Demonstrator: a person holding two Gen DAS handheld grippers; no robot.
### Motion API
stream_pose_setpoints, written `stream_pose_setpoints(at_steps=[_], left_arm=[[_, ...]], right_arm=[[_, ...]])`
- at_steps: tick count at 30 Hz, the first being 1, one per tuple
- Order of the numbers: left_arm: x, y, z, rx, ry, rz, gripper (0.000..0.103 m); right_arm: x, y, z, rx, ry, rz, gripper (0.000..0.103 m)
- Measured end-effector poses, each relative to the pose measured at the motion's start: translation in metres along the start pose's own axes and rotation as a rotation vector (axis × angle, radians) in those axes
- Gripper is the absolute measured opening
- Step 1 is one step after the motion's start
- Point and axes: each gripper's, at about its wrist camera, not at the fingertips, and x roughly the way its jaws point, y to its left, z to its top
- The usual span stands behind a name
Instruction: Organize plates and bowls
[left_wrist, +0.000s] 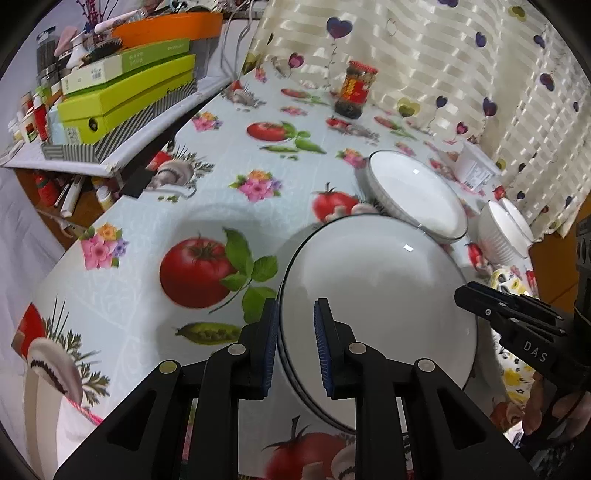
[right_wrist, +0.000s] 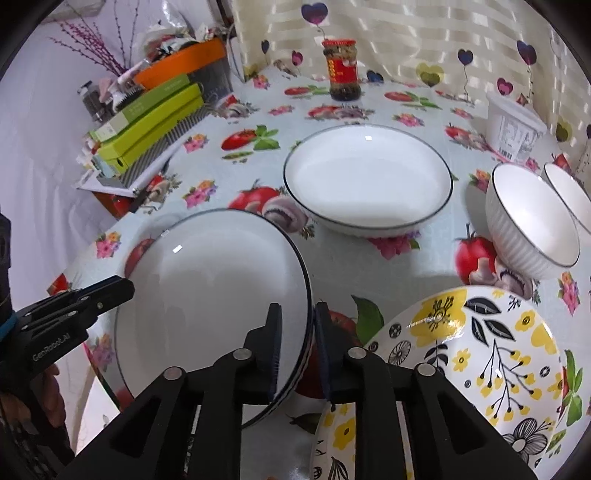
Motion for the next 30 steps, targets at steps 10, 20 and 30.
stream_pose_setpoints(at_steps=[10,20,30], left_arm=[[-0.004,-0.022,0.021,0.064,-0.032,-0.042,0.021],[0.012,-0.034,0.042,0.088,-0.020,-0.060,0.021],[0.031,-0.043,0.074,0.103,-0.007,-0.105,0.021]], right_arm=[[-0.016,-0.004,0.015,0.005,-0.053,0.010,0.031],[-0.021,-0.025,0.034,0.046,-0.084,-0.005,0.031],[-0.019,-0.047,0.062,0.054,-0.104,-0.040,0.053]])
